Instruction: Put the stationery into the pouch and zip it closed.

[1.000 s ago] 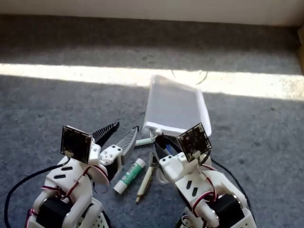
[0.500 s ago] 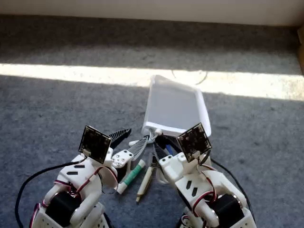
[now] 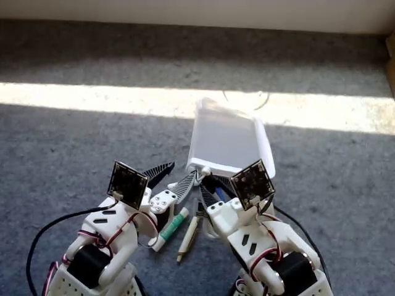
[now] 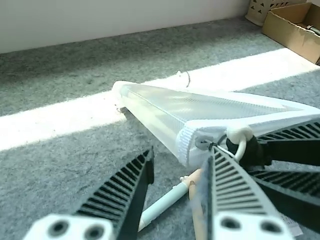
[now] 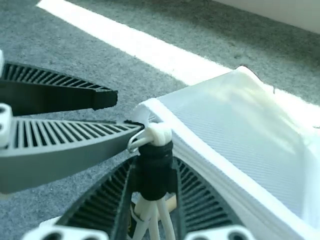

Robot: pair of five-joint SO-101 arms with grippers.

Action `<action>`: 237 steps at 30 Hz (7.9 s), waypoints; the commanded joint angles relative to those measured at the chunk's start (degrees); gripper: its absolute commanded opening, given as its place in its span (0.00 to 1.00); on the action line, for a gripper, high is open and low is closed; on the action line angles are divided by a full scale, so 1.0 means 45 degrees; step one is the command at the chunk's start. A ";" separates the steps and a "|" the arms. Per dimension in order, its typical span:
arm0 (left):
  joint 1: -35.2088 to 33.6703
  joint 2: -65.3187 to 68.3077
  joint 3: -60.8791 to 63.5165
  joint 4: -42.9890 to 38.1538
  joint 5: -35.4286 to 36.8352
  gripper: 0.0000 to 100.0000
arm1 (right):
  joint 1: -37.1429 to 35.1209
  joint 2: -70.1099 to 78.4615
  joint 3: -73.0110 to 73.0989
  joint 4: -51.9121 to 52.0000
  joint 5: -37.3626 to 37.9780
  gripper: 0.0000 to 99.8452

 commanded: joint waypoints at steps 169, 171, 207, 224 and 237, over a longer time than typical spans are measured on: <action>-0.2120 -0.0068 0.0166 -0.0899 -0.1719 0.02 | -0.0615 -0.0127 0.3057 -0.2901 0.5939 0.06; -0.2120 -0.0068 0.0166 -0.0899 -0.1719 0.02 | -0.0615 -0.0127 0.3057 -0.2882 0.5939 0.03; -0.2120 -0.0068 0.0166 -0.0899 -0.1719 0.02 | 0.1748 -0.0010 0.0576 0.0498 0.5255 0.01; -0.2608 -0.0068 0.0147 -0.0918 -0.1719 0.02 | 0.2901 -0.0127 0.0010 0.1397 0.5255 0.01; -0.2589 -0.0068 0.0147 -0.0918 -0.1700 0.02 | -0.0733 0.0010 0.0068 0.1280 0.3126 0.25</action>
